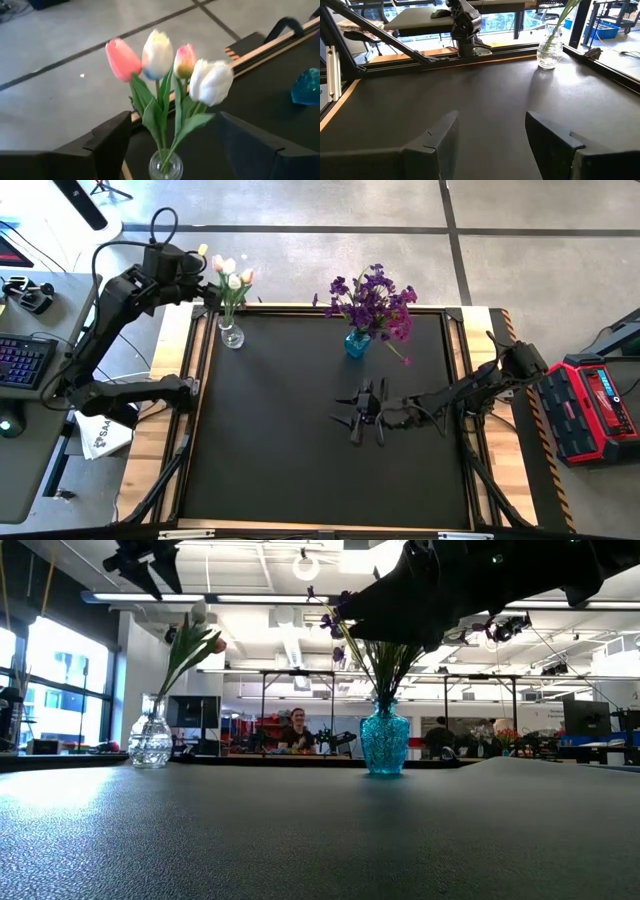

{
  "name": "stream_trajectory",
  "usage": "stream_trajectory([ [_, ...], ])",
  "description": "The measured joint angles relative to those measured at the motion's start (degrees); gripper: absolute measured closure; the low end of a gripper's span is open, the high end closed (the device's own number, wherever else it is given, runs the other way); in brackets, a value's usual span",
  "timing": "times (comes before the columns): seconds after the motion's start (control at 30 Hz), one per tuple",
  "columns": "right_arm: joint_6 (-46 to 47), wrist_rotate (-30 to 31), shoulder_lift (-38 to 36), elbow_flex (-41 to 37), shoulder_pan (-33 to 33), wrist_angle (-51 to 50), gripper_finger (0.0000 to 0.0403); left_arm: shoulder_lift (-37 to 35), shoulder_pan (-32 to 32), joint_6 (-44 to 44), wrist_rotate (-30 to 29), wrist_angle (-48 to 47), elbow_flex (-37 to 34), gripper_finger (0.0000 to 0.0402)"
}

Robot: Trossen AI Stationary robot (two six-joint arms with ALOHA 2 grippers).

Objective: Sort flowers into vase by color
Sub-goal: Return to Home Position

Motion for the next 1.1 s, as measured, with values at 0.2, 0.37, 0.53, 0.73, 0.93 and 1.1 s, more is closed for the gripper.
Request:
stream_trajectory([
  [0.2, -0.12, 0.00, 0.00, 0.00, 0.03, 0.00, 0.0203, 0.10, 0.81, 0.97, 0.02, -1.71, 0.00, 0.0103],
  [0.37, -0.11, 0.02, 0.00, 0.00, 0.00, 0.00, 0.0203, -0.10, 0.79, 1.89, 1.70, -1.37, 0.00, 0.0098],
  [0.53, 1.40, 1.41, -0.31, 0.00, 0.02, -1.81, 0.0203, -3.09, 0.77, 2.53, 1.01, 2.02, 0.00, 0.0098],
  [0.73, 3.94, 2.56, -6.94, -0.04, 1.40, -14.08, 0.0204, -10.68, -2.55, 2.92, 7.00, 3.91, -1.43, 0.0107],
  [0.93, 2.84, -4.10, -15.32, -0.07, 1.36, -24.16, 0.0234, -22.61, -7.15, 0.69, 15.10, 13.11, -11.53, 0.0116],
  [1.1, -0.37, -11.30, -22.02, -0.07, 1.41, -29.64, 0.0283, -30.83, -10.18, -0.64, 21.55, 24.17, -23.76, 0.0117],
])
